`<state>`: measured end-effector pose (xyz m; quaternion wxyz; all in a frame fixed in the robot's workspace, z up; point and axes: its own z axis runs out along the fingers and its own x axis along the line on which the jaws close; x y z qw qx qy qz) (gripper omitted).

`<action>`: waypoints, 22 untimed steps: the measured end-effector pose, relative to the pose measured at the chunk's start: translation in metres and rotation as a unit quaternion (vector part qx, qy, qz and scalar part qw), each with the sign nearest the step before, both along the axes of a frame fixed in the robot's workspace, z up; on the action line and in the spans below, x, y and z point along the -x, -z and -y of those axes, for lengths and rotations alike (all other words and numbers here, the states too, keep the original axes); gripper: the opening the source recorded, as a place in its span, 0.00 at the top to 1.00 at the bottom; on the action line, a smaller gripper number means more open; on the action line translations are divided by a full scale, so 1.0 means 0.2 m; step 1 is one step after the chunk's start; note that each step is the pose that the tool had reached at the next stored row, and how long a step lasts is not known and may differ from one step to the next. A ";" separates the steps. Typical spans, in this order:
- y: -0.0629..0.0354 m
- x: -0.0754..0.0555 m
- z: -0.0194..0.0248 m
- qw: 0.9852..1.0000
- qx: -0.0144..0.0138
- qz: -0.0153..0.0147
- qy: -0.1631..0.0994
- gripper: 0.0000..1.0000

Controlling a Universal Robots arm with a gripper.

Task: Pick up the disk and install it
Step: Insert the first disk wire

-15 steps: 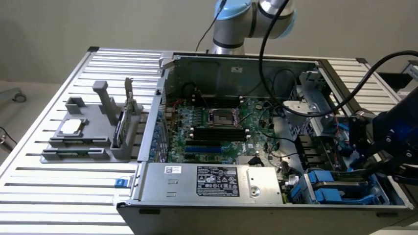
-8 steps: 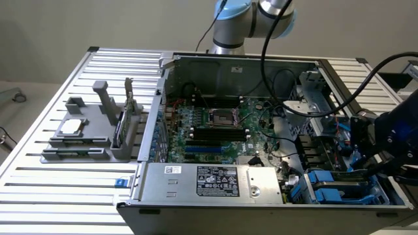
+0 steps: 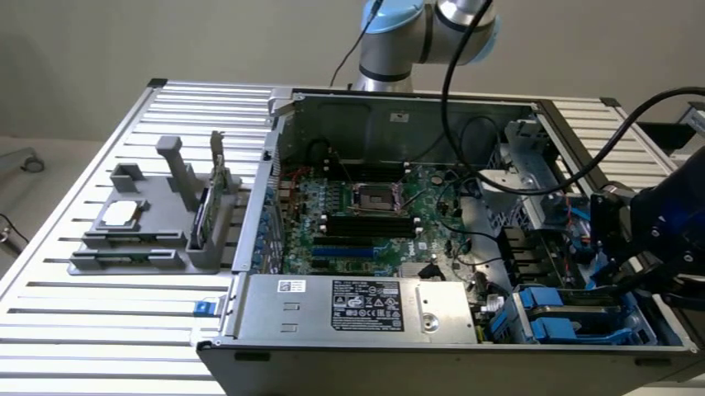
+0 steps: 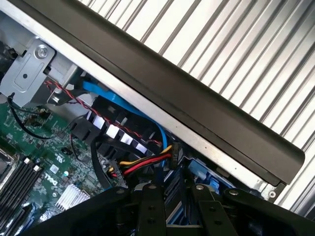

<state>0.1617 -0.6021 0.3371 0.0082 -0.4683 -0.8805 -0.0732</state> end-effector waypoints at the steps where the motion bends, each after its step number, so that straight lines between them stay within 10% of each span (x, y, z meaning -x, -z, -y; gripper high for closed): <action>1: 0.001 -0.01 0.000 1.000 0.000 0.000 0.001 0.73; 9: 0.015 -0.03 -0.002 1.000 0.000 -0.003 0.003 0.73; 22: 0.016 -0.05 -0.009 1.000 0.000 -0.018 0.008 0.73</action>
